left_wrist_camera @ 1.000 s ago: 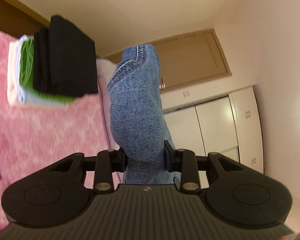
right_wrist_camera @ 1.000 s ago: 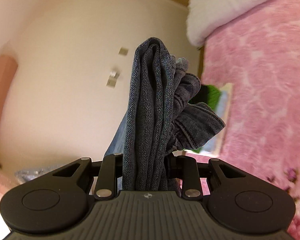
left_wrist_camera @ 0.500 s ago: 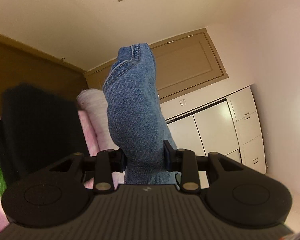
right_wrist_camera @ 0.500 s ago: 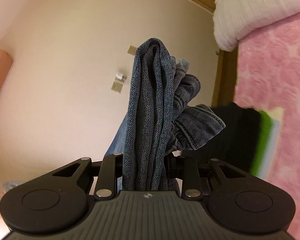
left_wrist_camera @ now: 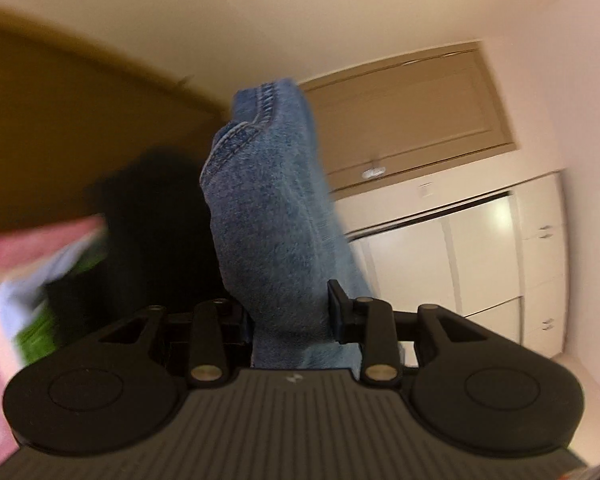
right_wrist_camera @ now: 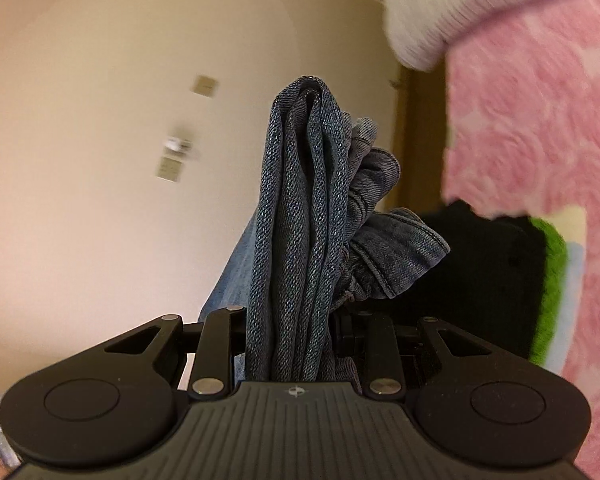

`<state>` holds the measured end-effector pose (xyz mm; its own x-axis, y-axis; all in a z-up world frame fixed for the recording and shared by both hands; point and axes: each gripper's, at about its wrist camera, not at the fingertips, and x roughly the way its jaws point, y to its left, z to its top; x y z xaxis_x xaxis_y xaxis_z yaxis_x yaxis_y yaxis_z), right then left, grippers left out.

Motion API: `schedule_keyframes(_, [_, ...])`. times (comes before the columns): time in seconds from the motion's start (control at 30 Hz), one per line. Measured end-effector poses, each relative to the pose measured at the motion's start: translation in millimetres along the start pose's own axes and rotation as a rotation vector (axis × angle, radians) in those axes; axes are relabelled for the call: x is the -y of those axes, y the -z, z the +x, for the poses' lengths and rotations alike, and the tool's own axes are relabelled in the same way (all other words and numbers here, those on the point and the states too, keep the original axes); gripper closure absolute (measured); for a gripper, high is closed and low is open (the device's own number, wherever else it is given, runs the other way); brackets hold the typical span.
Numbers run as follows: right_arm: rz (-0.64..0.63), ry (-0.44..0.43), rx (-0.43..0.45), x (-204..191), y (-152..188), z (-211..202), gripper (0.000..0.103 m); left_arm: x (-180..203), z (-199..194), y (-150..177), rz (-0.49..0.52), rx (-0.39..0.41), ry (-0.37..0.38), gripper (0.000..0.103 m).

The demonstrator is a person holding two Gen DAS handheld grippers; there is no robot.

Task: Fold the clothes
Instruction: 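Lift the folded jeans with both grippers and carry them toward the clothes stack, then lower the jeans onto the black and green clothes stack and open both grippers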

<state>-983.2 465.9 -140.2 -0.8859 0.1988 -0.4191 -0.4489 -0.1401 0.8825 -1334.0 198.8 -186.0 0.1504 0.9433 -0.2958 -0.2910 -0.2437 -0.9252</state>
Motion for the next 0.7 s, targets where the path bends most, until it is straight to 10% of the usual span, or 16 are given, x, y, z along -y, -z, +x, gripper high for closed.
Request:
schedule_keyframes(0.33, [-0.025, 0.188, -0.021, 19, 3, -5, 0.04, 7, 2, -2, 0.056, -0.087, -0.126, 0.066])
schedule_keyframes(0.7, [-0.447, 0.435, 0.157, -51, 8, -61, 0.039, 127, -5, 11, 0.676, -0.112, -0.532, 0.066])
